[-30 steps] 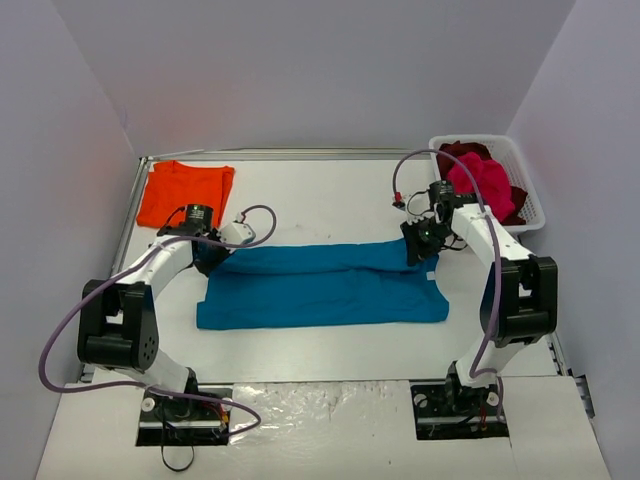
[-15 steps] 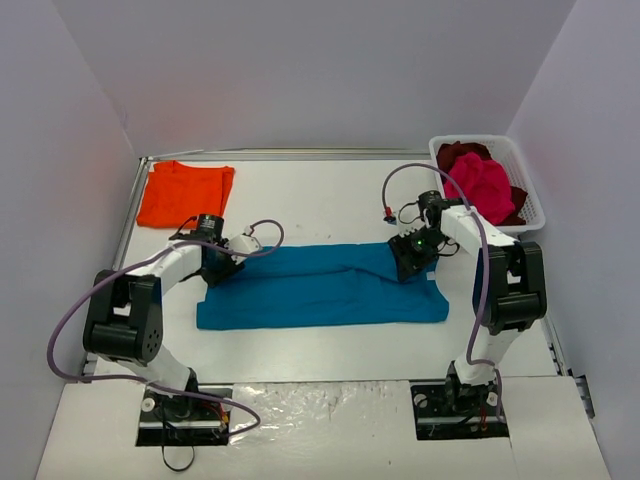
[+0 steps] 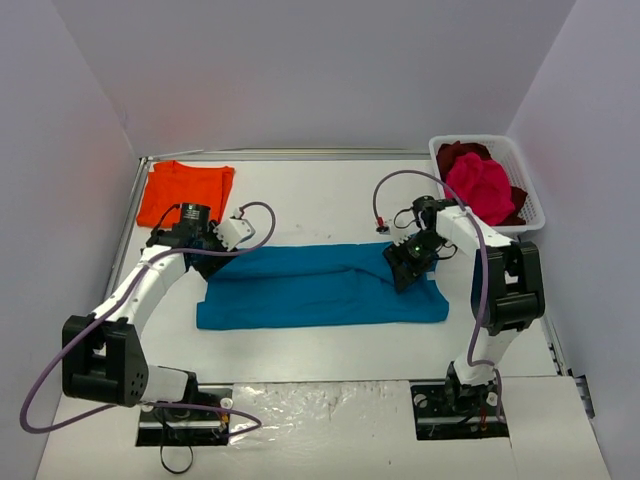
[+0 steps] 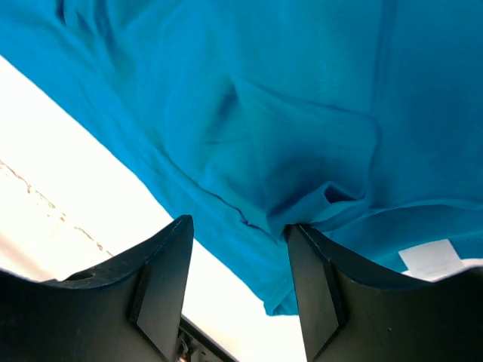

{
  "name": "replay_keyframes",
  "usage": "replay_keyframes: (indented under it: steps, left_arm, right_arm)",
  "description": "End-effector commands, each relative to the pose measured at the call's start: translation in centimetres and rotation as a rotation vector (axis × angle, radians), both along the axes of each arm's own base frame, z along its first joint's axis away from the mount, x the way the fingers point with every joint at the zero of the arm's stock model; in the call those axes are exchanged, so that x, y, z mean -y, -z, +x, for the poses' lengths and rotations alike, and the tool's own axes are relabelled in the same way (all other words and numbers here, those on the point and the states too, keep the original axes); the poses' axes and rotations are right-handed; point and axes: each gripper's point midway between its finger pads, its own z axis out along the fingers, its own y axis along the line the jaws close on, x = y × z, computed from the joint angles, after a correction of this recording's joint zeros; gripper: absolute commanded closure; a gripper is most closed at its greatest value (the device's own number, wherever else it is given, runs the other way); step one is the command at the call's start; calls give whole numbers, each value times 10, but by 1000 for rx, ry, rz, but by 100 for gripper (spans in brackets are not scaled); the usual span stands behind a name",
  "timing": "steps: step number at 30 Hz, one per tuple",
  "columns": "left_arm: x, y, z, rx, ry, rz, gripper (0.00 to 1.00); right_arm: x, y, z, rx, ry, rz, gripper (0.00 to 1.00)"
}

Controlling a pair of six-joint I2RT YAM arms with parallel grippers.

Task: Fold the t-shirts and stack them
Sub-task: Fold the other side of the tshirt into a rectangle

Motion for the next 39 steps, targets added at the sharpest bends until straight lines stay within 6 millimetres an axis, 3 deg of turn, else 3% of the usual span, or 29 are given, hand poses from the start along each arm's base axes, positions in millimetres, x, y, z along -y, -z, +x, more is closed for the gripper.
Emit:
replay_keyframes:
  steps: [1, 9, 19, 20, 22, 23, 27, 31, 35, 39]
  left_arm:
    - [-1, -13, -12, -5, -23, -20, 51]
    - [0, -17, -27, 6, -60, -55, 48]
    - [-3, -18, -37, 15, -94, -60, 45]
    - [-3, -19, -37, 17, -93, -67, 44]
    - [-3, -21, -37, 22, -100, -73, 41]
    - [-6, -24, -36, 27, -109, -71, 37]
    - [-14, -37, -32, 64, -136, -71, 29]
    - [-18, -50, -30, 80, -149, -81, 24]
    - [-18, -58, -28, 83, -166, -138, 20]
    - [-20, -66, -26, 79, -212, -222, 4]
  right_arm:
    - [5, -8, -22, -53, -76, -41, 51]
    - [19, -2, -37, -118, -234, -133, 51]
    - [23, -12, -39, -92, -343, -137, 51]
    - [20, -18, -30, -67, -345, -130, 51]
    - [16, -30, -33, -100, -373, -93, 51]
    - [14, -42, -28, -105, -381, -84, 51]
    - [8, -59, 0, -25, -373, -90, 51]
    - [7, -54, 13, -20, -386, -92, 51]
    - [-7, -33, 26, -61, -390, -20, 52]
    - [-29, -24, 52, -42, -373, 72, 55]
